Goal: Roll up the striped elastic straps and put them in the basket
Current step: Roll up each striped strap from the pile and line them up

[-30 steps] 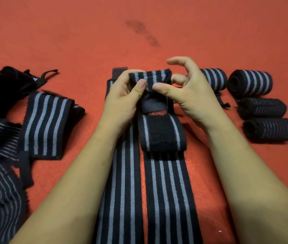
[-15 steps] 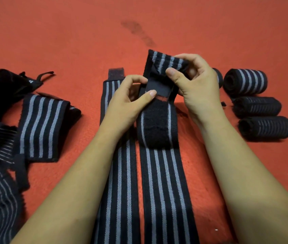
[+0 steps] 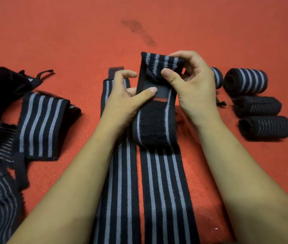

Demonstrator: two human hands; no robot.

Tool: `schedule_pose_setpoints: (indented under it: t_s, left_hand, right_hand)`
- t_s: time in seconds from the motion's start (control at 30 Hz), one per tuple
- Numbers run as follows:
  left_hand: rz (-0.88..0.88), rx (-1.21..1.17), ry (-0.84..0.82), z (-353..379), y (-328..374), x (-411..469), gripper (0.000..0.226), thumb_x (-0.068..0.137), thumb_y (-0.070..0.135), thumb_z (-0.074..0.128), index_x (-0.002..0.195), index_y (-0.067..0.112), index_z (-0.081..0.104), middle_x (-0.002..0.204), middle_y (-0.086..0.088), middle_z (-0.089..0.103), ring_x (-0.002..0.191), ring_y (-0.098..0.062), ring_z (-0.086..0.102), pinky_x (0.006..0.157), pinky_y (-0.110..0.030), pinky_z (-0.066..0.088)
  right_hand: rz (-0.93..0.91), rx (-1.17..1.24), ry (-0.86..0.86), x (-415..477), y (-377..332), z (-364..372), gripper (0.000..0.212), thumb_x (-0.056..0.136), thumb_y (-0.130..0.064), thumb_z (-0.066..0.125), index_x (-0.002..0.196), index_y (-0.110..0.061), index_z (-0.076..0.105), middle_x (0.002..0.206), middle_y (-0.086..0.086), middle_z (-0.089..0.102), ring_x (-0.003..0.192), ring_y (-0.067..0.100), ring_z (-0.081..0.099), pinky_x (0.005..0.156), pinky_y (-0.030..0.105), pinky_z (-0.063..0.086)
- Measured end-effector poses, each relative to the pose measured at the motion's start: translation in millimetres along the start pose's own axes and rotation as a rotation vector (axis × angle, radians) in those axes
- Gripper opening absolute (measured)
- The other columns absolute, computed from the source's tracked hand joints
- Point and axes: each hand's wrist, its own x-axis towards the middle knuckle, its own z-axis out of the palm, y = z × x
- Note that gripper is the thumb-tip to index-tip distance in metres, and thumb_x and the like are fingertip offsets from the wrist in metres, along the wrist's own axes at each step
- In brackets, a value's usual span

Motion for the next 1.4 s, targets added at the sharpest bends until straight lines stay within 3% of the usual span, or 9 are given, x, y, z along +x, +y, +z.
schedule_pose_setpoints:
  t_s: [0.17,0.3,0.4,0.53,0.77,0.87,1.07,1.3,1.4]
  left_hand:
    - [0.02,0.097,-0.137,1.9,-5.9,1.6,0.028,0.097,0.01,0.062,0.125,0.01,0.061,0.117,-0.004,0.072,0.111,-0.016,0.067,0.094,-0.029,0.053]
    - [0.031,0.112,-0.02,-0.4,-12.4,9.3,0.019,0.094,0.019,0.063,0.113,0.016,0.064,0.104,-0.002,0.073,0.097,-0.012,0.067,0.086,-0.034,0.053]
    - [0.015,0.003,0.07,0.4,-11.7,11.9,0.014,0.094,0.011,0.06,0.106,0.012,0.066,0.095,-0.002,0.073,0.092,-0.014,0.068,0.082,-0.033,0.053]
    - [-0.07,-0.344,-0.054,4.2,-4.5,8.7,0.043,0.091,0.017,0.06,0.125,-0.007,0.056,0.123,-0.025,0.065,0.118,-0.036,0.062,0.105,-0.048,0.048]
    - [-0.009,-0.221,-0.015,-0.2,-5.8,6.7,0.031,0.1,0.009,0.054,0.129,-0.003,0.052,0.115,-0.019,0.069,0.105,-0.031,0.069,0.09,-0.039,0.056]
    - [0.013,-0.164,-0.027,-6.2,-6.4,9.2,0.035,0.098,0.003,0.054,0.133,0.001,0.05,0.117,-0.016,0.068,0.107,-0.028,0.067,0.089,-0.036,0.055]
    - [0.065,0.018,-0.096,-11.0,-6.0,8.8,0.044,0.101,0.003,0.052,0.143,0.006,0.041,0.127,-0.012,0.065,0.117,-0.023,0.063,0.102,-0.038,0.05]
    - [0.011,-0.008,-0.092,-0.4,1.5,3.4,0.026,0.095,0.039,0.06,0.118,0.027,0.061,0.127,-0.015,0.064,0.126,-0.036,0.057,0.11,-0.058,0.041]
    - [0.009,0.129,0.003,6.1,6.4,-0.1,0.035,0.096,0.06,0.047,0.107,0.03,0.062,0.105,0.006,0.067,0.106,-0.008,0.064,0.099,-0.029,0.047]
  right_hand:
    - [-0.055,0.012,0.049,2.1,-0.9,-1.1,0.03,0.083,-0.001,0.071,0.104,-0.021,0.06,0.1,-0.004,0.063,0.096,0.009,0.06,0.091,0.033,0.05]
    - [-0.053,0.085,-0.06,0.4,-3.0,2.8,0.034,0.082,0.009,0.067,0.099,-0.019,0.057,0.096,-0.001,0.06,0.089,0.006,0.057,0.084,0.026,0.048]
    - [-0.037,0.054,-0.194,-2.3,-0.9,7.8,0.034,0.08,0.011,0.065,0.097,-0.018,0.058,0.101,0.008,0.063,0.096,0.018,0.061,0.091,0.041,0.05]
    - [0.017,0.046,-0.244,-3.0,2.6,6.2,0.035,0.08,0.012,0.064,0.092,-0.019,0.058,0.117,0.008,0.067,0.119,0.024,0.062,0.108,0.05,0.045]
    - [0.102,-0.002,-0.366,-5.9,-0.6,1.5,0.027,0.083,0.004,0.065,0.097,-0.018,0.058,0.107,-0.004,0.064,0.107,-0.002,0.059,0.096,0.024,0.047]
    - [0.137,0.026,-0.369,-7.1,-1.8,-1.7,0.027,0.086,-0.008,0.073,0.107,-0.016,0.059,0.105,-0.004,0.062,0.089,0.012,0.063,0.086,0.044,0.055]
    - [0.024,-0.222,-0.278,-2.9,-0.8,-3.4,0.06,0.079,-0.015,0.08,0.134,-0.019,0.057,0.131,-0.004,0.059,0.119,0.006,0.058,0.102,0.031,0.048]
    - [0.069,-0.115,-0.308,-4.7,-3.8,-2.3,0.046,0.076,0.01,0.063,0.109,-0.02,0.054,0.09,-0.002,0.056,0.071,0.01,0.05,0.064,0.029,0.047]
    - [0.102,-0.121,-0.357,-5.3,-0.8,1.5,0.051,0.074,0.014,0.057,0.102,-0.028,0.048,0.077,-0.001,0.046,0.064,0.01,0.041,0.056,0.027,0.036]
